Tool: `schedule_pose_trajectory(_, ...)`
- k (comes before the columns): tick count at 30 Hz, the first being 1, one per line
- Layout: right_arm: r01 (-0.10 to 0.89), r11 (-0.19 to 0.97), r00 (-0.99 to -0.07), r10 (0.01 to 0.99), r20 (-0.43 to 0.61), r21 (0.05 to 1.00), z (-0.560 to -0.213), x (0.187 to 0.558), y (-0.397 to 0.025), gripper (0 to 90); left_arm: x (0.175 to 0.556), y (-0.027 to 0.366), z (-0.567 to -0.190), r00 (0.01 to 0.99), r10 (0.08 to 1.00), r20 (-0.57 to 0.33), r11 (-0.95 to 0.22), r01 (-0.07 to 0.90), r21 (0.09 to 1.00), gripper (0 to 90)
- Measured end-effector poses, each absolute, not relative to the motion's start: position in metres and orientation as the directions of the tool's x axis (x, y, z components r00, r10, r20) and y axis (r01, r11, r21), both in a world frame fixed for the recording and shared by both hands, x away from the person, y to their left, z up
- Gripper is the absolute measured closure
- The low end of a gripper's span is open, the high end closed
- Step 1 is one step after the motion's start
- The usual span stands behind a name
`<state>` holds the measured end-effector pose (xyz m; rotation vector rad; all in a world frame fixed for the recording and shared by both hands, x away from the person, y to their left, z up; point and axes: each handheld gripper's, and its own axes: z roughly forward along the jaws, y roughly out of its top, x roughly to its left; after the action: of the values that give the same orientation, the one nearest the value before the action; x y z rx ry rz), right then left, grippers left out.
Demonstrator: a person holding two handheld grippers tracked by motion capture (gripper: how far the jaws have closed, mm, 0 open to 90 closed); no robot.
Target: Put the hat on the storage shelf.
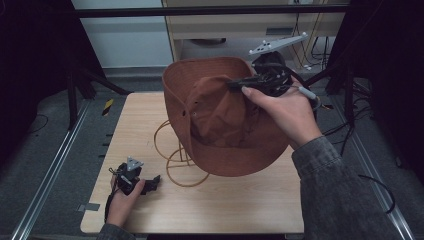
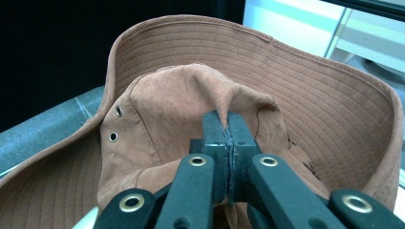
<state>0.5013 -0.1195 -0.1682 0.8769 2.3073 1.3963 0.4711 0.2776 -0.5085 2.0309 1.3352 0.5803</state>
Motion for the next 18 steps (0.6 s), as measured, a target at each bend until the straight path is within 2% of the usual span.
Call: schedule_pose_trajectory(18, 0.318, 0.333, -0.787, 0.614, 0.052, 0.887, -0.172, 0.498, -0.096, 89.5, 0.471, 0.278, -0.508, 0.39, 0.92, 0.019, -0.288, 0.644, 0.709, 0.0)
